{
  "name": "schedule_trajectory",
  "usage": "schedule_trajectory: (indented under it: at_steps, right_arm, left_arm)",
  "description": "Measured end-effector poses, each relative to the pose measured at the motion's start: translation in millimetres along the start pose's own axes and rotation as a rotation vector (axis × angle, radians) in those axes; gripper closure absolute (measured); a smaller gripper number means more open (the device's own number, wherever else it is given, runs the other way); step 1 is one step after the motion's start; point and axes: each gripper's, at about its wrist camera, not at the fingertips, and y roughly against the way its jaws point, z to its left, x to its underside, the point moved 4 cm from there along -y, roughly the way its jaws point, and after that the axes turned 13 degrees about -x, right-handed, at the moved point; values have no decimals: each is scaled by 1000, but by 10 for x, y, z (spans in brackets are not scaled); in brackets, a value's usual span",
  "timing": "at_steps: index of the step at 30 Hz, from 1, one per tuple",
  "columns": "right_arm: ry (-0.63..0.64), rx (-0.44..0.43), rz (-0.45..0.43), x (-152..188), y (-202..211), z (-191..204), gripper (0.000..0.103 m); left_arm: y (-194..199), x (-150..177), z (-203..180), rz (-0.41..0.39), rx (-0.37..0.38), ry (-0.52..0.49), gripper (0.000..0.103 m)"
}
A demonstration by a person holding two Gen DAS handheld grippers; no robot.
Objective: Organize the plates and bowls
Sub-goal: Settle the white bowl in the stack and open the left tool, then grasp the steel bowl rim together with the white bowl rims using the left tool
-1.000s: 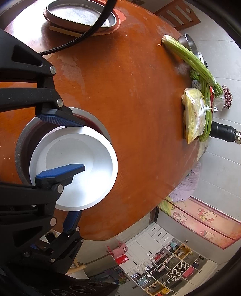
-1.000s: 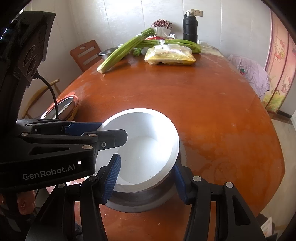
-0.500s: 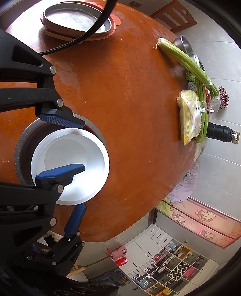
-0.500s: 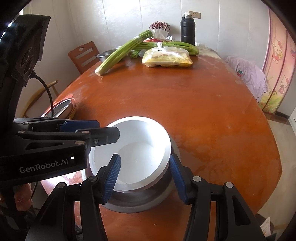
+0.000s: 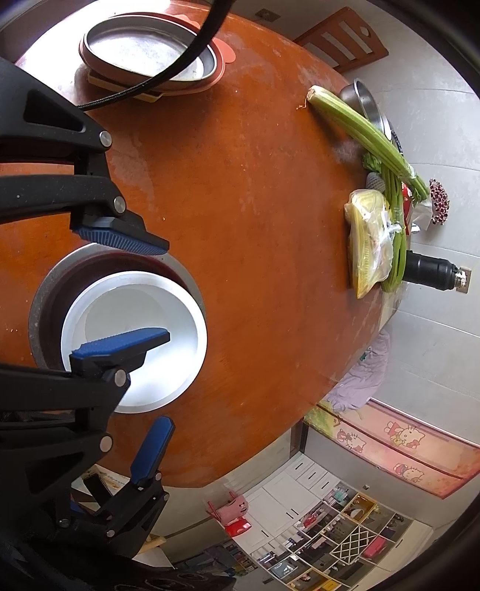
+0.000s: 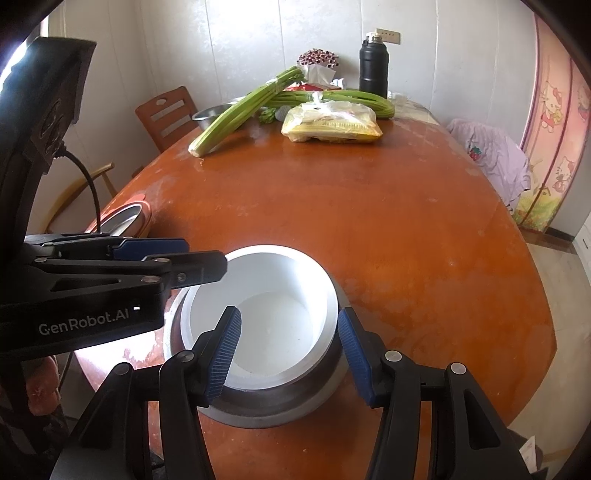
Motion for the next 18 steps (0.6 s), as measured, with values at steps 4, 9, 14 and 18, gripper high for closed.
schedule_trajectory:
  at_steps: [4, 9, 14, 18]
  right_arm:
    - [-4, 5, -6, -31, 4, -29, 46]
    - [-3, 26, -16, -75, 14, -63, 46]
    - [-13, 34, -26, -129, 10, -118, 46]
    - [-20, 45, -23, -145, -6, -163, 46]
  left_arm:
    - [23, -9, 34, -8, -10, 5, 51]
    - [27, -19, 80, -10, -24, 10, 50]
    - [29, -25, 87, -11, -28, 5, 46]
    - [9, -31, 87, -8, -25, 1, 45]
